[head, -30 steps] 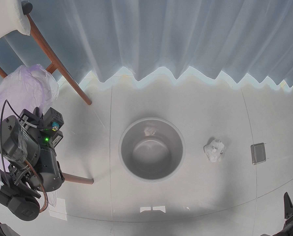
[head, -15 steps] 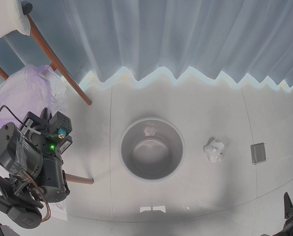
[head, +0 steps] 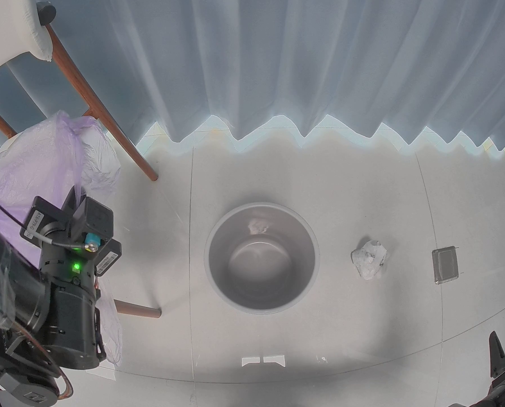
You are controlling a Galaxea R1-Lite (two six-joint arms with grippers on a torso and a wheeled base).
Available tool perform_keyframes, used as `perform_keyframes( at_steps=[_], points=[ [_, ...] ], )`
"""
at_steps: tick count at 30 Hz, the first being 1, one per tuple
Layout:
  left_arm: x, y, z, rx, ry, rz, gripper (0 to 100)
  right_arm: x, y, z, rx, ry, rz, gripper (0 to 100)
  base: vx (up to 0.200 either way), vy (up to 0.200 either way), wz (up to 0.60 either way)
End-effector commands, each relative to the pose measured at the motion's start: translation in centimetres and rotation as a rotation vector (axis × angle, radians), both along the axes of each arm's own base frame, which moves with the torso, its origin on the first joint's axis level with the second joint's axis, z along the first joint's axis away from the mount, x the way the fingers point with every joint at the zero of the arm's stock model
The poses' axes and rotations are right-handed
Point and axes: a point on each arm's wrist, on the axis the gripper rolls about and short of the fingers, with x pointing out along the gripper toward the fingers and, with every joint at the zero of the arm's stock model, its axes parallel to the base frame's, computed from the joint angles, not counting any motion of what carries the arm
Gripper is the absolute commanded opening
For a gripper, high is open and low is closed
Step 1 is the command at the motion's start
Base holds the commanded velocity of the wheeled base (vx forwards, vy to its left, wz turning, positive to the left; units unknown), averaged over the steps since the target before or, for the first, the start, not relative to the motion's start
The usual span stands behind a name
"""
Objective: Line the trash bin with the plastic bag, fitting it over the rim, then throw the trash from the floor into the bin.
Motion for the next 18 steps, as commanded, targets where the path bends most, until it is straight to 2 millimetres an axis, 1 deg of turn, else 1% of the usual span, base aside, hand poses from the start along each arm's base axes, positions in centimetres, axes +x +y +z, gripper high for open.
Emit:
perform_keyframes(
  at_steps=[1,5,9,11,13,14,15,17,18],
  points=[
    [-1.8,1.1,0.4,-0.021,-0.017,-0.029,0,0.0,0.0,-0.5,0.000,0.001,0.000,100,0.000,0.000,0.00],
    [-3.1,2.7,-0.1,-0.012,-0.010,-0.026,0,0.0,0.0,-0.5,0.000,0.001,0.000,100,0.000,0.000,0.00],
    [-3.9,3.5,-0.5,-0.007,-0.005,-0.034,0,0.0,0.0,-0.5,0.000,0.001,0.000,100,0.000,0.000,0.00],
    [-5.0,4.8,-0.8,-0.015,-0.010,-0.036,0,0.0,0.0,-0.5,0.000,0.001,0.000,100,0.000,0.000,0.00],
    [-5.7,5.6,-0.9,-0.021,-0.016,-0.039,0,0.0,0.0,-0.5,0.000,0.001,0.000,100,0.000,0.000,0.00],
    [-5.8,5.6,-0.9,-0.023,-0.018,-0.039,0,0.0,0.0,-0.5,0.000,0.001,0.000,100,0.000,0.000,0.00],
    [-6.6,6.5,-0.9,-0.039,-0.031,-0.037,0,0.0,0.0,-0.5,0.000,0.001,0.000,100,0.000,0.000,0.00],
    [-7.4,7.5,-0.9,-0.057,-0.047,-0.036,0,0.0,0.0,-0.5,0.000,0.001,0.000,100,0.000,0.000,0.00],
    [-7.4,7.6,-0.9,-0.058,-0.048,-0.036,0,0.0,0.0,-0.5,0.000,0.001,0.000,100,0.000,0.000,0.00]
  ],
)
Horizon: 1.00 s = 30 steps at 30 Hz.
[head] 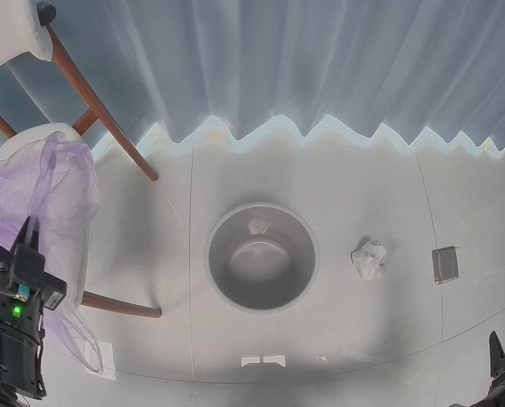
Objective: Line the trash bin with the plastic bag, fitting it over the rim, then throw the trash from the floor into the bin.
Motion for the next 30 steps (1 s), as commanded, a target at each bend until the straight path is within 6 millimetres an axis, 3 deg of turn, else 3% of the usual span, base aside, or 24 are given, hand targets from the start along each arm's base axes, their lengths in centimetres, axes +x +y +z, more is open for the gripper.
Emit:
perform_keyframes(
  at_steps=[1,13,25,30],
  points=[
    [-2.4,2.8,0.3,-0.069,-0.057,-0.001,0,0.0,0.0,-0.5,0.000,0.000,0.000,100,0.000,0.000,0.00],
    [-3.7,3.7,-0.3,-0.085,-0.066,-0.052,0,0.0,0.0,-0.5,0.000,0.000,0.000,100,0.000,0.000,0.00],
    [-4.2,3.2,-0.4,-0.073,-0.052,-0.132,0,0.0,0.0,-0.5,0.000,0.000,0.000,100,0.000,0.000,0.00],
    [-5.2,4.4,-0.5,-0.043,-0.035,-0.157,0,0.0,0.0,-0.5,0.000,0.000,0.000,100,0.000,0.000,0.00]
  ],
)
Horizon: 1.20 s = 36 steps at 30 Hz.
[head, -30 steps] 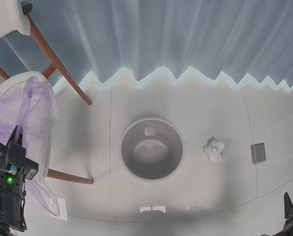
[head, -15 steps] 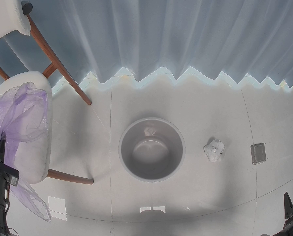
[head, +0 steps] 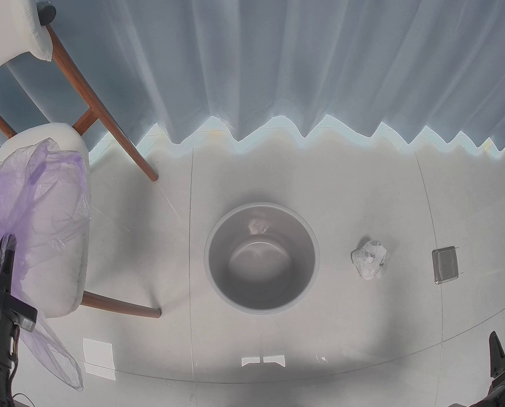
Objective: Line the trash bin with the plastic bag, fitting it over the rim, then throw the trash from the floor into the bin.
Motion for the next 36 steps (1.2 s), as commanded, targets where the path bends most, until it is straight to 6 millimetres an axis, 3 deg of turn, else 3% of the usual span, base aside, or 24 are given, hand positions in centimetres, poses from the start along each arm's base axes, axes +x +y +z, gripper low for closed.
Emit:
perform_keyframes(
  at_steps=[1,13,19,25,36],
  points=[
    [-1.2,1.6,-0.3,0.024,0.012,-0.024,0,0.0,0.0,-0.5,0.000,0.001,0.000,100,0.000,0.000,0.00],
    [-1.4,2.8,-1.8,0.104,0.084,0.030,0,0.0,0.0,-0.5,0.000,0.001,0.000,100,0.000,0.000,0.00],
    [-0.9,2.8,-2.7,0.113,0.123,-0.035,0,0.0,0.0,-0.5,0.000,0.001,0.000,100,0.000,0.000,0.00],
    [-0.2,2.9,-2.1,0.063,0.164,-0.093,0,0.0,0.0,-0.5,0.000,0.001,0.000,100,0.000,0.000,0.00],
    [1.2,3.1,-1.0,-0.205,0.173,-0.224,0,0.0,0.0,-0.5,0.000,0.001,0.000,100,0.000,0.000,0.00]
  ],
)
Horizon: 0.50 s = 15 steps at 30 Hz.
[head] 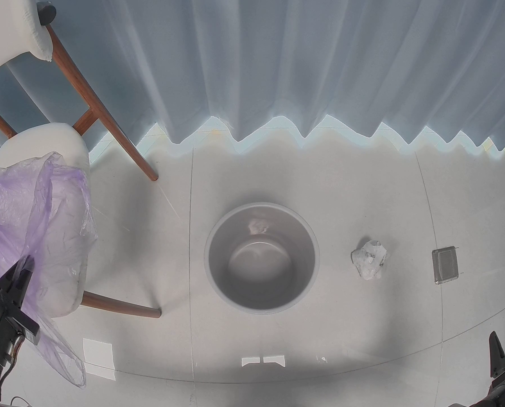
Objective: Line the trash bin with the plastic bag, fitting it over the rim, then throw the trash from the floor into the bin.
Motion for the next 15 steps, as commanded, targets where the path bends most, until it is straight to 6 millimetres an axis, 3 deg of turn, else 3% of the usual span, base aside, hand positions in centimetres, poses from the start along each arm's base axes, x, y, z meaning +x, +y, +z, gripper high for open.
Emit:
perform_keyframes(
  at_steps=[1,8,15],
  points=[
    [0.9,0.2,0.4,-0.095,0.023,-0.006,0,0.0,0.0,-0.5,0.000,0.001,0.000,100,0.000,0.000,0.00],
    [1.1,0.6,-1.3,-0.222,0.116,-0.161,0,0.0,0.0,-0.5,0.000,0.001,0.000,100,0.000,0.000,0.00],
    [1.4,1.3,-0.9,-0.344,0.142,-0.273,0,0.0,0.0,-0.5,0.000,0.001,0.000,100,0.000,0.000,0.00]
  ],
)
